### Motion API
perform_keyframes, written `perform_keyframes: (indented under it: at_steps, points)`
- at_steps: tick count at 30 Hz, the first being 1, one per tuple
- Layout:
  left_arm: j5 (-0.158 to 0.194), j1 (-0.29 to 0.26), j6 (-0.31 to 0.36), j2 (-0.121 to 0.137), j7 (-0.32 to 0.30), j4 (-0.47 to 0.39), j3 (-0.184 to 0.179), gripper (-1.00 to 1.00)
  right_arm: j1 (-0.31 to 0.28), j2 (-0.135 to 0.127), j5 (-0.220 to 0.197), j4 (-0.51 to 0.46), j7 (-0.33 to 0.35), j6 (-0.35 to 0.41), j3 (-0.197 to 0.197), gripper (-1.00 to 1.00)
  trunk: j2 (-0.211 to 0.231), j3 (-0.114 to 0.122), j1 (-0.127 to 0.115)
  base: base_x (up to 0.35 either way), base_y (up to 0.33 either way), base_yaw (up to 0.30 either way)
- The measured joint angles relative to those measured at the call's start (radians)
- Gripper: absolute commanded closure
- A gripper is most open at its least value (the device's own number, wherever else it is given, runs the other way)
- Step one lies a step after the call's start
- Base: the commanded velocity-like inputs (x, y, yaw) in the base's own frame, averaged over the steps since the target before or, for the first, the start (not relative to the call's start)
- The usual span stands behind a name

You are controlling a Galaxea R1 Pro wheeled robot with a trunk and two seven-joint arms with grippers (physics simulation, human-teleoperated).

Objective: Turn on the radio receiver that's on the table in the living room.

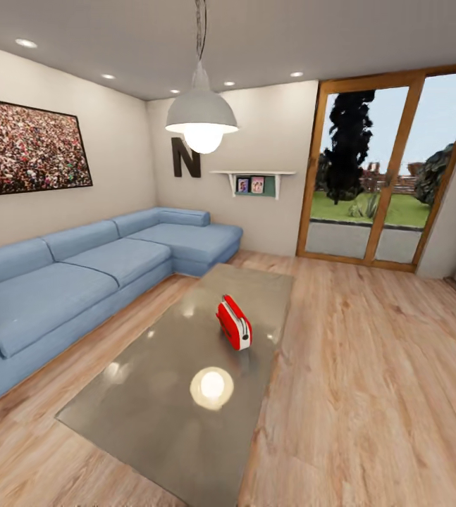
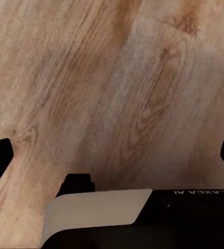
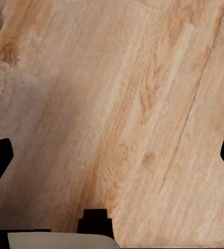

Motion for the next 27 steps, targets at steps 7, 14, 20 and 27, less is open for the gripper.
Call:
perform_keyframes:
  at_steps: [7, 14, 20, 27]
  points:
    - [0.0, 0.0, 0.0, 0.0, 0.0, 0.0, 0.0, -1.0, 0.0, 0.001, 0.0, 0.001, 0.0, 0.0, 0.0, -1.0, 0.0, 0.0, 0.0, -0.25, -0.234, -0.025]
    - [0.0, 0.0, -0.001, 0.0, 0.0, 0.0, 0.0, -1.0, -0.001, 0.001, 0.0, 0.001, 0.0, 0.0, 0.0, -1.0, 0.0, 0.0, 0.0, -0.224, -0.234, -0.001]
    - [0.0, 0.0, -0.001, 0.001, 0.0, 0.0, 0.004, -1.0, -0.001, 0.0, 0.0, 0.0, 0.0, 0.0, 0.0, -1.0, 0.0, 0.0, 0.0, -0.095, -0.228, 0.0]
    - [0.0, 0.0, -0.003, 0.014, 0.001, 0.0, 0.014, -1.0, 0.0, 0.001, 0.0, 0.0, 0.0, 0.0, 0.0, -1.0, 0.0, 0.0, 0.0, -0.004, -0.255, 0.0]
